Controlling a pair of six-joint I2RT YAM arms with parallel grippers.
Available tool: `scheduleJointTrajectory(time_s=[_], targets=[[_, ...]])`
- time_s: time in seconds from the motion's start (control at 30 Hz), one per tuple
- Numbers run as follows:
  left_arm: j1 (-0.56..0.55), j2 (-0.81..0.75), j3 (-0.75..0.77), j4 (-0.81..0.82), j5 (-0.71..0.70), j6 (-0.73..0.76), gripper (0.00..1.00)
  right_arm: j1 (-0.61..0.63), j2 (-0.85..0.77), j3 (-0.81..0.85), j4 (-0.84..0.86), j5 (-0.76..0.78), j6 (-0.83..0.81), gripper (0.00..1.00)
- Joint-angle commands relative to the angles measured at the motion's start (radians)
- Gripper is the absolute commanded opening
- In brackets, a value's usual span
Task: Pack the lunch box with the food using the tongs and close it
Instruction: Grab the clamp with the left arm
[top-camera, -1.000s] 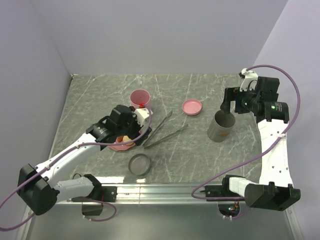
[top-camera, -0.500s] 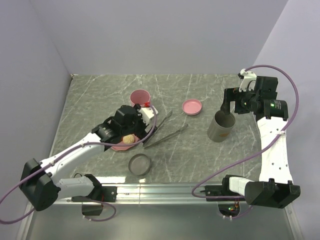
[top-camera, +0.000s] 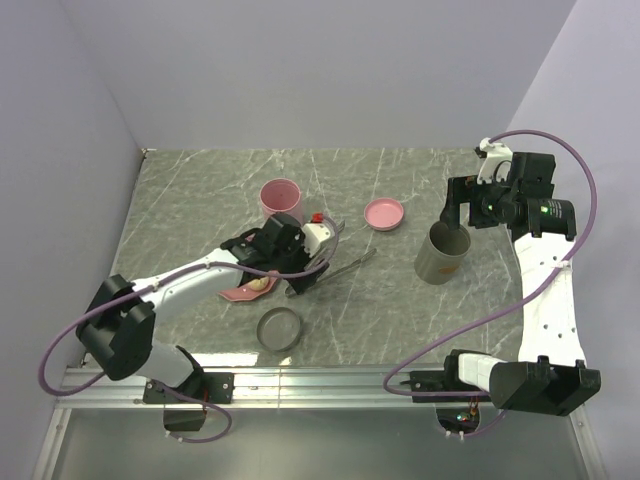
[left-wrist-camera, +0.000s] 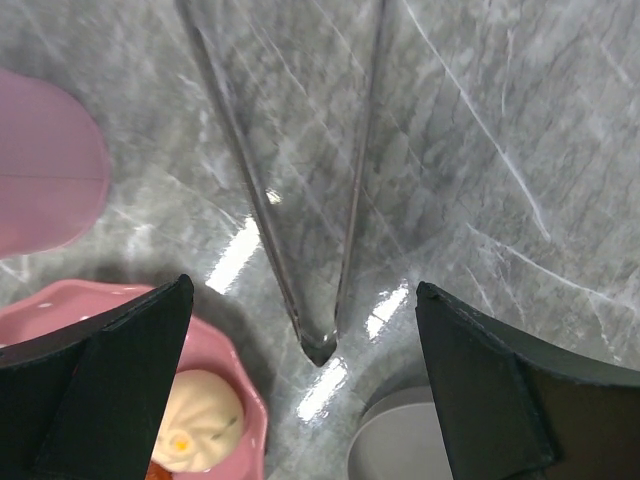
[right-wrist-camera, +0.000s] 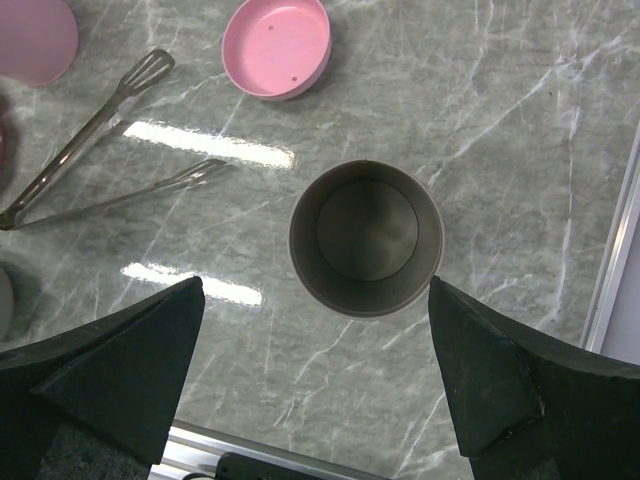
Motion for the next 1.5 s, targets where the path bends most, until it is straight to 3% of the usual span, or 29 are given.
scheduleJointTrajectory(time_s=[0.0, 0.53, 0.8, 1.2, 1.47], targets=[[-0.022, 0.034, 0.013, 0.004, -0.022, -0.001, 1.00, 0.004, -0.026, 0.007, -0.002, -0.018, -0.014, 1.00], [-0.030, 0.212, 0.069, -0.024, 0.018, 0.052, 0.99, -0.002, -0.040, -0.010, 0.009, -0.028, -0.012, 1.00], [-0.034, 0.297, 0.114, 0.010, -0.053, 0.031, 0.99, -0.003, -0.034, 0.004, 0.001, -0.030, -0.010, 1.00], [-0.036, 0.400, 0.204, 0.078, -0.050, 0.020, 0.98, -0.009, -0.031, 0.016, 0.003, -0.028, -0.007, 1.00], [-0.036, 0.469, 0.263, 0.061, -0.010, 0.000, 0.93, -0.012, -0.034, 0.030, -0.001, -0.028, -0.006, 1.00]])
